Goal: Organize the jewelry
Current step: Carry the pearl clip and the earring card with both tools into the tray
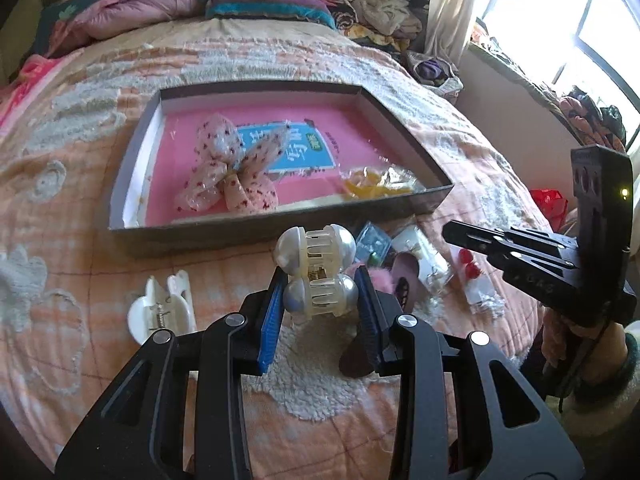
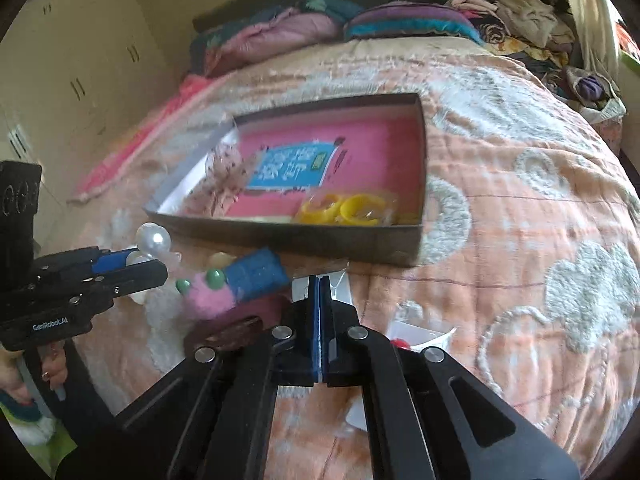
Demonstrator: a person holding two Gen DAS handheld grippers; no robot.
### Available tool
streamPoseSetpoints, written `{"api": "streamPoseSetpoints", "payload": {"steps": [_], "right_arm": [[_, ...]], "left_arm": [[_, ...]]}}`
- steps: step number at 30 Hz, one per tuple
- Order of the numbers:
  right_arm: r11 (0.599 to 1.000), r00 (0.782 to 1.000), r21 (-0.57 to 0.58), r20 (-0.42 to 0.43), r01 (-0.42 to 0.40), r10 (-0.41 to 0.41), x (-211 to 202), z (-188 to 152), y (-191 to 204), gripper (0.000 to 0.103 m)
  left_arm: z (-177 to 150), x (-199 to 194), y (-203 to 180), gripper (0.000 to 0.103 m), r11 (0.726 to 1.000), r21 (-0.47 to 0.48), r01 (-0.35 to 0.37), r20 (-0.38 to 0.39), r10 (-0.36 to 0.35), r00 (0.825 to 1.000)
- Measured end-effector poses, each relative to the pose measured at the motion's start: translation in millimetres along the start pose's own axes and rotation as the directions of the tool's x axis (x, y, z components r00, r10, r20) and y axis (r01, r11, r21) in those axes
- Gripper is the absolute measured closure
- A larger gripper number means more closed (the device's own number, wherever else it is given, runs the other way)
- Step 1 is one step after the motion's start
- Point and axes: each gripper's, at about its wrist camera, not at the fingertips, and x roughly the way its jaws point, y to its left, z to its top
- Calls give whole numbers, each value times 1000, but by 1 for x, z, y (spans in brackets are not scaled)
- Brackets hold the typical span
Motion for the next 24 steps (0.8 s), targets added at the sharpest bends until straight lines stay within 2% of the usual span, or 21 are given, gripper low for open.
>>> {"api": "streamPoseSetpoints", "payload": {"steps": [7, 14, 18, 22, 23, 24], "right_arm": [[999, 995, 17, 92, -48, 46, -44, 3, -5, 103], [997, 988, 29, 140, -75, 70, -69, 6, -14, 103], [996, 990, 45, 122, -80, 74, -64, 4, -19, 103], [995, 994, 10, 34, -101, 100, -38, 5, -9, 101], [996, 996, -9, 9, -91, 91, -30, 5, -5, 94], [997, 997, -26, -11, -76, 76, -24, 5, -2, 83]], "left_arm": [[9, -18, -10, 77, 1000, 15, -12, 42, 12, 999], [17, -35, -10, 77, 999, 9, -34, 79, 33, 996], [20, -40, -7, 77, 999, 2, -41, 94, 41, 995], [20, -37, -3, 77, 999, -5, -35, 90, 36, 995], [20, -35, -2, 77, 999, -7, -32, 86, 32, 996], [19, -34, -2, 77, 1000, -6, -28, 84, 28, 996]]}}
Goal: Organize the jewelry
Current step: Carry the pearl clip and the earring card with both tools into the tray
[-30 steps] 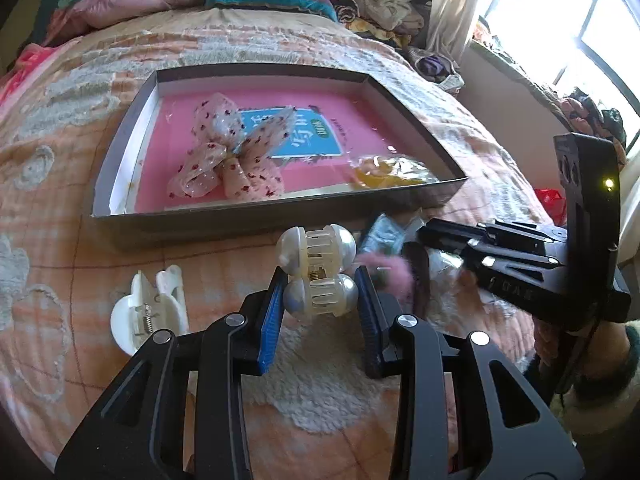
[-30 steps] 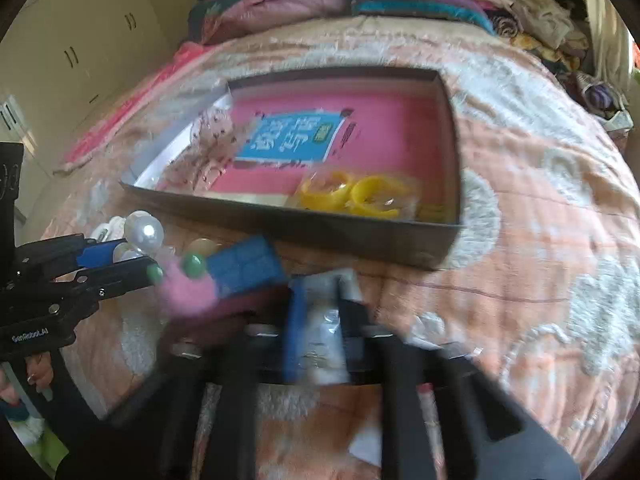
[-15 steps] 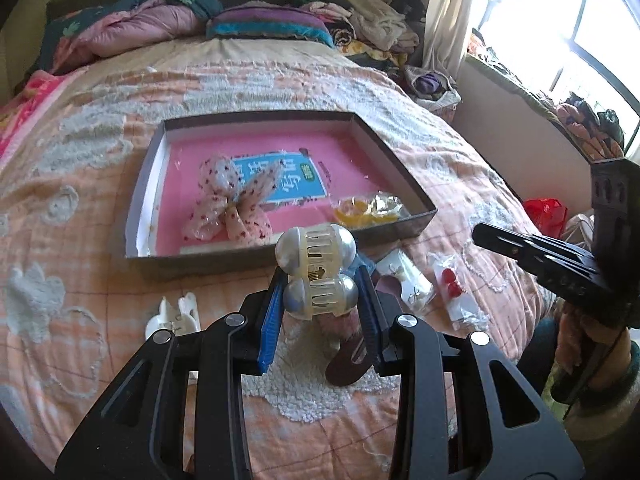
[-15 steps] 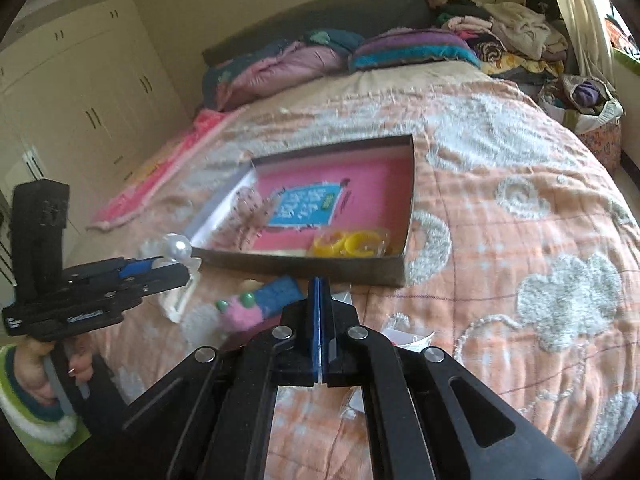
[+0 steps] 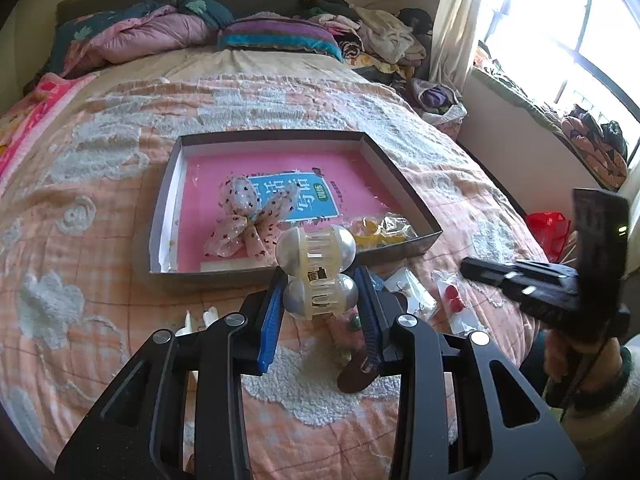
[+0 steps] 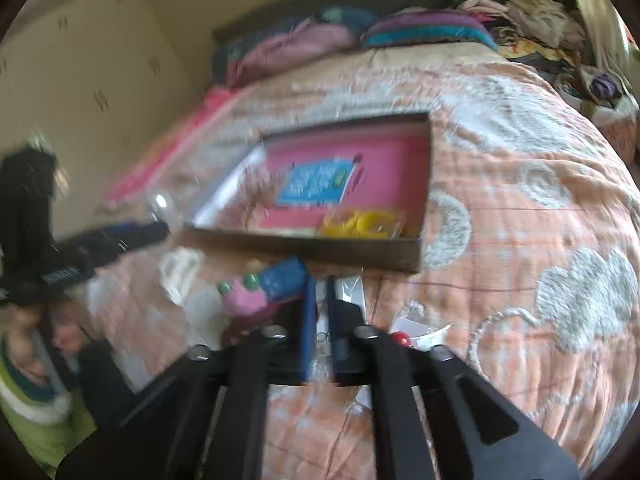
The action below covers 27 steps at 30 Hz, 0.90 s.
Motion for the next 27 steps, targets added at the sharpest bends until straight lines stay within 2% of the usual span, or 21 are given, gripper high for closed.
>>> {"api": "streamPoseSetpoints", "payload": {"steps": [1, 3, 6, 7, 9, 11, 12, 14, 15, 16, 18, 23, 27], "right_arm": [[1000, 999, -19, -39, 18, -19, 11, 0, 3, 72], [998, 994, -44, -103, 44, -48, 33, 0, 5, 66], [994, 981, -76, -169, 78, -90, 55, 0, 4, 64], [993, 976, -78, -194, 90, -103, 64, 0, 3, 57], [994, 974, -67, -206, 83, -96, 73, 1, 0, 48], [996, 975, -57, -207, 69, -79, 78, 3, 0, 48], [997, 976, -50, -208, 55, -64, 80, 4, 0, 49], [999, 978, -44, -203, 31, -39, 81, 5, -1, 61], [999, 980, -48, -197, 25, -34, 78, 6, -1, 75], [999, 984, -42, -180, 12, -19, 71, 7, -3, 84], [1000, 987, -21, -159, -23, 19, 59, 12, -5, 84], [998, 996, -32, -70, -52, 49, 23, 27, 1, 84], [999, 999, -43, 26, -24, 25, 0, 53, -3, 84]], "left_arm": [[0, 1, 0, 77, 1000, 3, 1, -2, -1, 1000], [-1, 3, 1, 77, 1000, 4, 8, -6, -8, 1000], [-1, 6, 0, 77, 1000, 9, 15, -13, -15, 1000], [0, 7, 0, 77, 1000, 10, 18, -14, -18, 1000], [1, 9, 0, 77, 1000, 11, 23, -14, -23, 1000], [3, 12, 1, 77, 1000, 11, 27, -15, -27, 1000], [5, 13, 2, 77, 1000, 10, 29, -13, -29, 1000], [9, 14, 4, 77, 1000, 8, 29, -9, -29, 1000], [12, 14, 5, 77, 1000, 7, 30, -5, -30, 1000], [15, 15, 5, 77, 1000, 8, 29, -2, -29, 1000], [21, 15, 8, 77, 1000, 9, 25, 8, -25, 1000], [37, 15, 21, 77, 1000, -5, 12, 34, -12, 999], [53, 19, 36, 77, 1000, -27, -9, 52, 10, 999]]}}
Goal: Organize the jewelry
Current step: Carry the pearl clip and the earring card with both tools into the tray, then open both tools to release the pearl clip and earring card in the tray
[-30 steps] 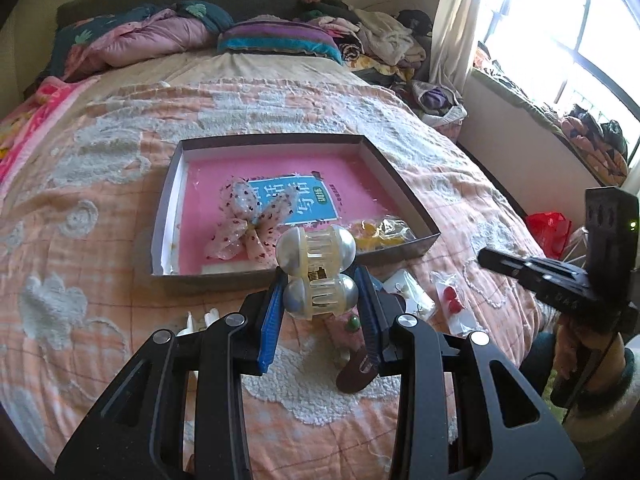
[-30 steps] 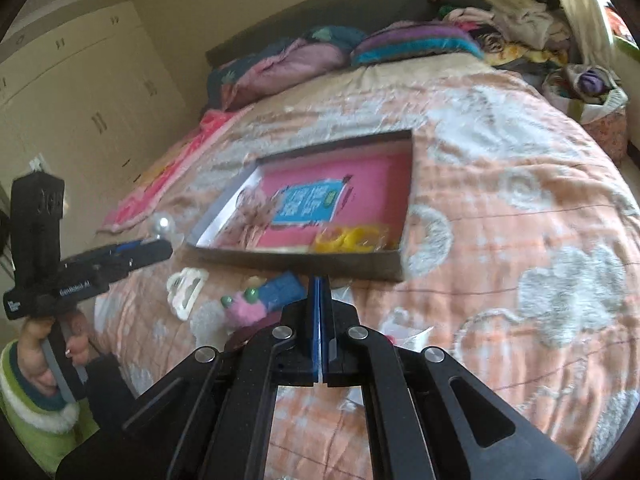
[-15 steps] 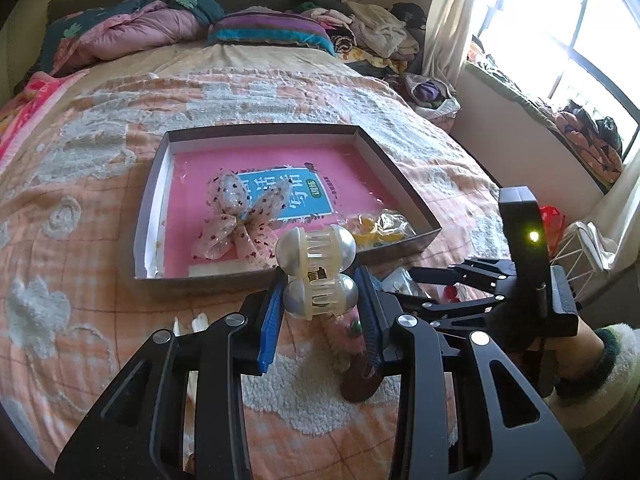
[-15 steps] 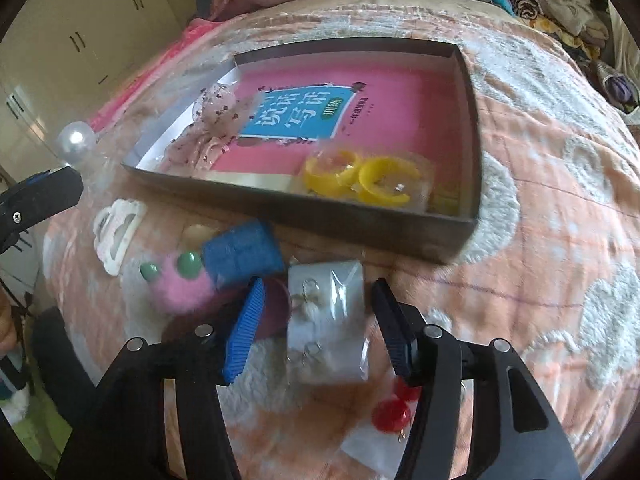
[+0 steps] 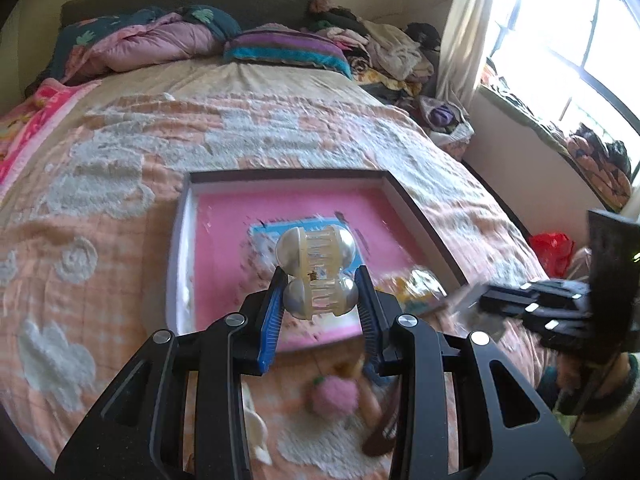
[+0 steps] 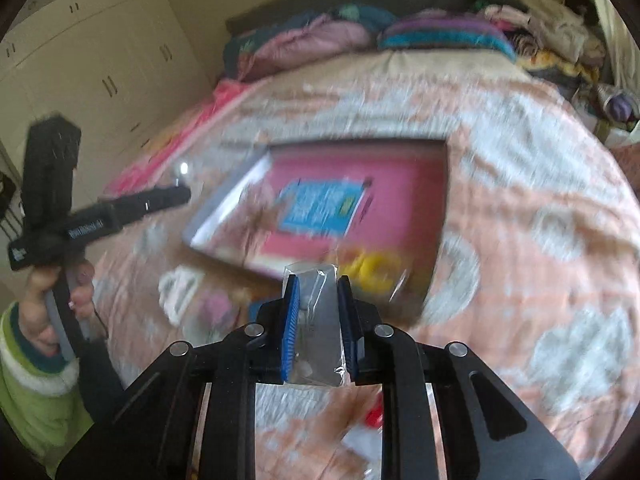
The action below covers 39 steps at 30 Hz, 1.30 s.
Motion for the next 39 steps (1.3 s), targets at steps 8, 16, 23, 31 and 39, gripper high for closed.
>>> {"api": "streamPoseSetpoints", "payload": {"steps": [8, 16, 23, 31, 39], "right_arm": [[996, 993, 16, 76, 87, -88, 13, 47, -24, 84], [988, 989, 35, -13, 147, -147, 63, 49, -43, 84], [987, 988, 48, -35, 155, -154, 74, 40, -42, 81], [986, 986, 82, 60, 149, -154, 33, 34, -33, 40], [986, 968, 70, 195, 149, -160, -33, 23, -9, 15]], "left_arm": [[13, 21, 24, 77, 996, -10, -85, -17, 84, 996], [0, 46, 36, 77, 993, 1, -118, -87, 118, 989], [-10, 53, 39, 77, 994, -3, -114, -108, 113, 988], [-11, 45, 40, 71, 992, -14, -127, -95, 125, 988], [-8, 6, 28, 32, 989, -21, -149, -19, 149, 989]]}}
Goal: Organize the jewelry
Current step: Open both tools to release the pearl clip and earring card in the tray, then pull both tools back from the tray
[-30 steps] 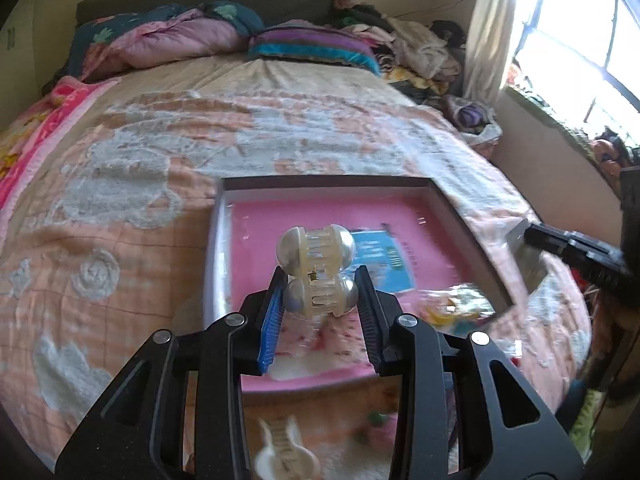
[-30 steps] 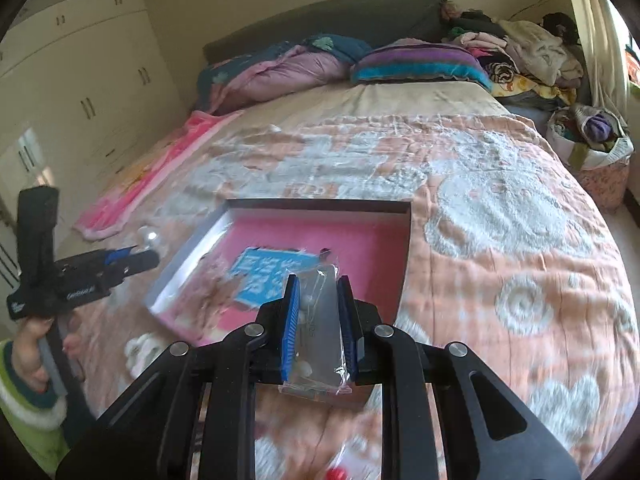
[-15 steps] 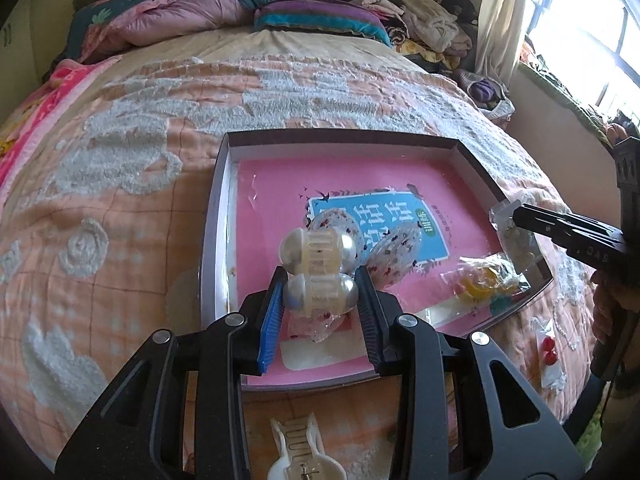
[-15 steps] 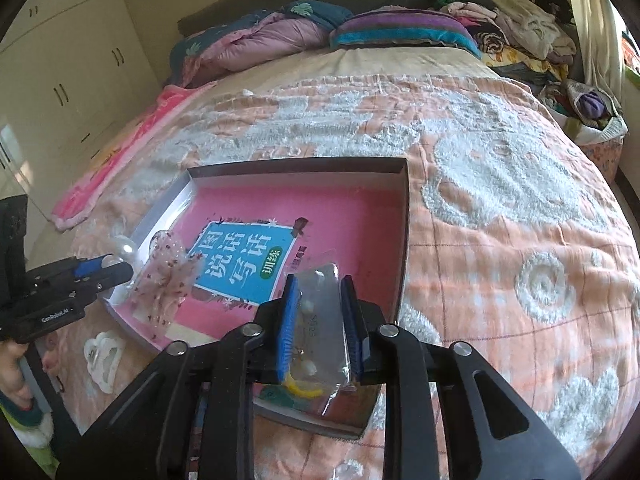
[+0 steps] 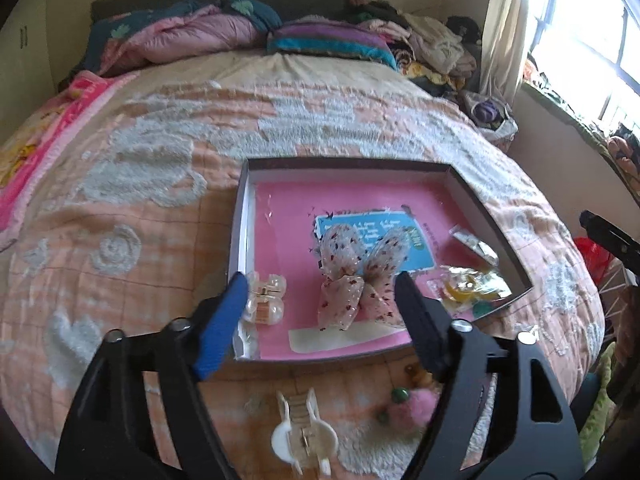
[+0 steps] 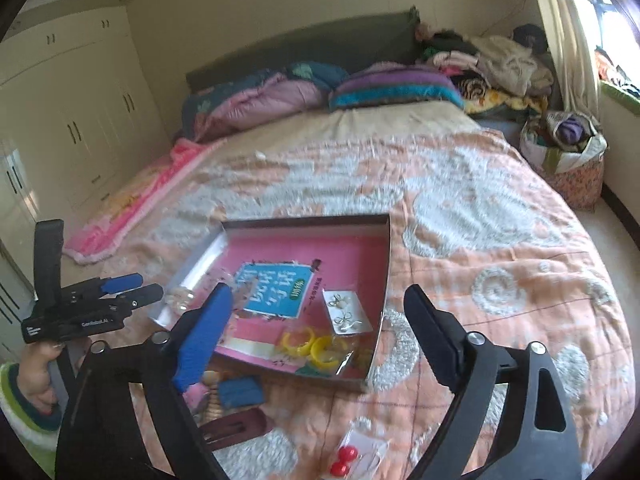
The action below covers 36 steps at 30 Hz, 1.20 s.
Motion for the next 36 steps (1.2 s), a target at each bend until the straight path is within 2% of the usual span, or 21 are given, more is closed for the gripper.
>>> {"api": "streamPoseSetpoints", "payload": {"steps": [2, 11, 23, 36], "right_arm": [[1000, 1000, -3, 22, -1, 1, -13, -1, 3, 14], [1000, 992, 1, 121, -24, 23, -75, -3, 19, 7], [1000, 989, 8, 150, -10, 9, -124, -30, 23, 7], [999, 992, -28, 123, -23, 26, -150, -64, 37, 7]], "left_arm": [[0, -13, -4, 21, 1000, 3, -10, 22, 10, 1000], [-7, -59, -24, 11, 999, 33, -17, 92, 14, 996], [-30, -87, -51, 10, 998, 61, 4, 119, -11, 993], [-56, -85, -76, 10, 996, 81, 25, 57, -30, 998]]}}
